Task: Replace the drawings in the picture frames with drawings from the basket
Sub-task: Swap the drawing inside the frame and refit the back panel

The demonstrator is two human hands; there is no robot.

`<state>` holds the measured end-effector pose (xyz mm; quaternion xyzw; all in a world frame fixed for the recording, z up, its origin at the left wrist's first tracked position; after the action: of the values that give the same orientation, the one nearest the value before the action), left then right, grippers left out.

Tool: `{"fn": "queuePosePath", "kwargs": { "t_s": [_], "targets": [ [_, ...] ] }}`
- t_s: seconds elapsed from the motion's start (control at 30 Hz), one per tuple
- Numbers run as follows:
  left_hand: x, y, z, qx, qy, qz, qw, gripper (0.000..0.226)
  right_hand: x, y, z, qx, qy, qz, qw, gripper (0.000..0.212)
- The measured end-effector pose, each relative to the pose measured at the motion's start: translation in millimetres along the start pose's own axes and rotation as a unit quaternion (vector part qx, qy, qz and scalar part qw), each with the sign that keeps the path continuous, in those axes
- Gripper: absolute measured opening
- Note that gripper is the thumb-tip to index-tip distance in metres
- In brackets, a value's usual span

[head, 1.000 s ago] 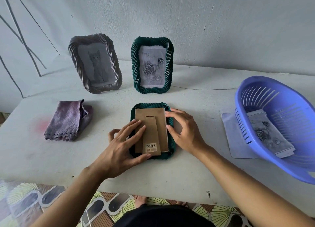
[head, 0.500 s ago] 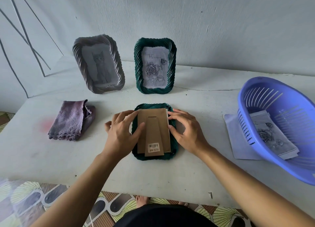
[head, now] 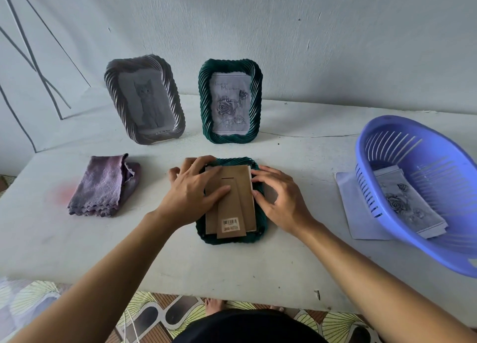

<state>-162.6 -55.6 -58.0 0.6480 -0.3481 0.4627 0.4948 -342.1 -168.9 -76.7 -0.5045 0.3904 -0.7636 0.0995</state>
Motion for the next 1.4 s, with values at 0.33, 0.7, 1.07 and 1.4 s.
{"fn": "queuePosePath", "kwargs": {
  "t_s": [0.33, 0.7, 1.07, 1.4],
  "targets": [
    [-6.8, 12.4, 14.6, -0.002, -0.018, 0.014, 1.000, 0.070, -0.2, 0.9, 0.2, -0.001, 0.003, 0.000, 1.000, 0.024],
    [-6.7, 9.0, 25.6, -0.045, 0.024, 0.020, 0.998, 0.066, 0.2, -0.5, -0.3, -0.006, -0.005, 0.007, 1.000, 0.026],
    [-10.6, 7.1, 25.1, -0.046, 0.036, 0.002, 0.998, 0.060, 1.4, -1.0, -0.9, -0.026, -0.014, 0.020, 0.999, 0.037],
    [-9.9, 9.6, 24.2, -0.033, 0.047, -0.023, 0.998, 0.056, 2.8, -3.1, -0.7, -0.028, -0.021, 0.041, 0.999, 0.029]
  ]
}}
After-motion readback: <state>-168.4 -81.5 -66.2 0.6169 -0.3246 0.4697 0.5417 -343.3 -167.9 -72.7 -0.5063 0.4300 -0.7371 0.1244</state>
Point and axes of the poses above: each hand's wrist, its own z-axis towards the middle knuckle, its own x-axis out of the back of the hand, y = z × x, the point moved 6 cm from there along z, towards the middle knuckle, and after that the axes turned 14 degrees about -y, right-handed, at the moved point
